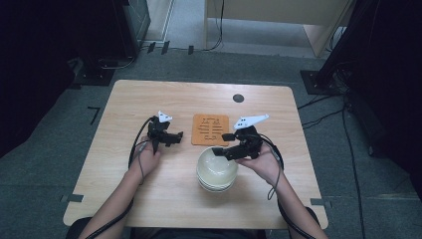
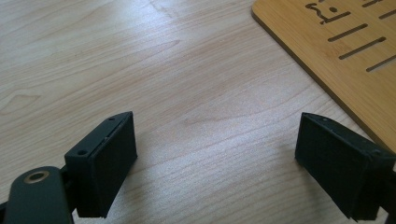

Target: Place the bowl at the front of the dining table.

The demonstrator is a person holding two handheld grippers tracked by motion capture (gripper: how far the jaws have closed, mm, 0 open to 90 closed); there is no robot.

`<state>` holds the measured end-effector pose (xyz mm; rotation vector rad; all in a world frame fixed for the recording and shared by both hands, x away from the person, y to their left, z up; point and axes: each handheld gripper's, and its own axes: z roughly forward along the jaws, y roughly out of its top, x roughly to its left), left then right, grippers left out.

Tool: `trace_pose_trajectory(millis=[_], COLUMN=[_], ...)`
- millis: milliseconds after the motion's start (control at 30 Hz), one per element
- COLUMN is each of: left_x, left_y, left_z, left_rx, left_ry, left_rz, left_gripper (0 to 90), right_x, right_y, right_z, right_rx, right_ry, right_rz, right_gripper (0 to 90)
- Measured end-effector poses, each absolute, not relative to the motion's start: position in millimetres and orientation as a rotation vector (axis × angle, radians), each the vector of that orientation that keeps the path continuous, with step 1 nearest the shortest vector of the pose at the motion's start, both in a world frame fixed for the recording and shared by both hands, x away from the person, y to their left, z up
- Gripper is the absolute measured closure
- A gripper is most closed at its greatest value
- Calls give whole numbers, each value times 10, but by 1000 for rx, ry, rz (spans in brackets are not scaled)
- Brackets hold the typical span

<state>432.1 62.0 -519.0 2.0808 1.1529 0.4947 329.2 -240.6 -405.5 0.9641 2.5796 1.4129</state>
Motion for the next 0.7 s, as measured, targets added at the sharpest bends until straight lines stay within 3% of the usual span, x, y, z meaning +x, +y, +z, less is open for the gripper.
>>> trace_pose_trajectory(millis=[700], left_x=[4321], left_y=[620], left_z=[-5190], left_rx=[2080], left_ry=[1153], left_rz=[494], left_gripper=[123], right_x=[3290], right_y=[-2258], right_z=[-4227], right_rx=[976], right_ry=[2625], right_rz=[1337], right_gripper=[503])
